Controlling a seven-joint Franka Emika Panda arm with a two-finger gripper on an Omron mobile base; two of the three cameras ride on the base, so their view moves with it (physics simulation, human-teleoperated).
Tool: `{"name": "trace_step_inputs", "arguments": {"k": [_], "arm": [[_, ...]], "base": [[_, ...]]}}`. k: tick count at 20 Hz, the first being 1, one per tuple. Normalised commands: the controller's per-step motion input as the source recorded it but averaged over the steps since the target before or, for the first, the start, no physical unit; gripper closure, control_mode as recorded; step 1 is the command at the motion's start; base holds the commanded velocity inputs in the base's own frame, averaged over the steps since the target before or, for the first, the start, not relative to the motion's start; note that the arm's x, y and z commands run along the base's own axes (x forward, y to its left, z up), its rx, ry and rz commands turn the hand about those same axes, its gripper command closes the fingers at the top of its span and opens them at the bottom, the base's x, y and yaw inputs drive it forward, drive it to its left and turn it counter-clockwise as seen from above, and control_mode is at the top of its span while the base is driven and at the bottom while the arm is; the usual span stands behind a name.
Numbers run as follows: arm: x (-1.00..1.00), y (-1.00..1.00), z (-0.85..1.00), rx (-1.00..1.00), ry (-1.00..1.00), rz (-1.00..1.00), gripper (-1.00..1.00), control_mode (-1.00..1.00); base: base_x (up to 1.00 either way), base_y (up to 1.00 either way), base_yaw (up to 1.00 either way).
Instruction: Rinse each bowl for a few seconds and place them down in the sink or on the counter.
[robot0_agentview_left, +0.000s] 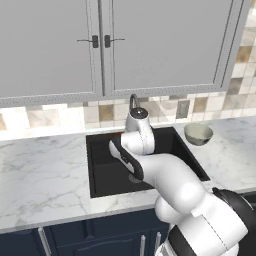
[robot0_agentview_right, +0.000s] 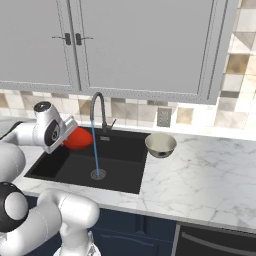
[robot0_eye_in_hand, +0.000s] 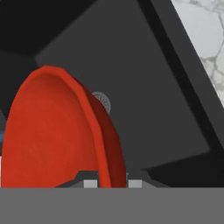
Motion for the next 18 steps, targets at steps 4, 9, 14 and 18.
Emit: {"name": "trace_step_inputs", "arguments": {"k": [4,9,14,18], "arm": [[0.12,0.00,-0.05,-0.01,0.00,-0.12,1.00,-1.00],[0.23,0.00,-0.04,-0.01,0.00,-0.10,1.00,-1.00],[0.22,0.00,-0.01,0.00,0.00,-0.10,1.00,-1.00],[0.19,0.00,-0.01,0.00,0.01,-0.09,1.00,-1.00]], "base": [[0.00,0.00,0.00],[0.00,0.00,0.00],[0.00,0.00,0.00],[0.00,0.00,0.00]]}}
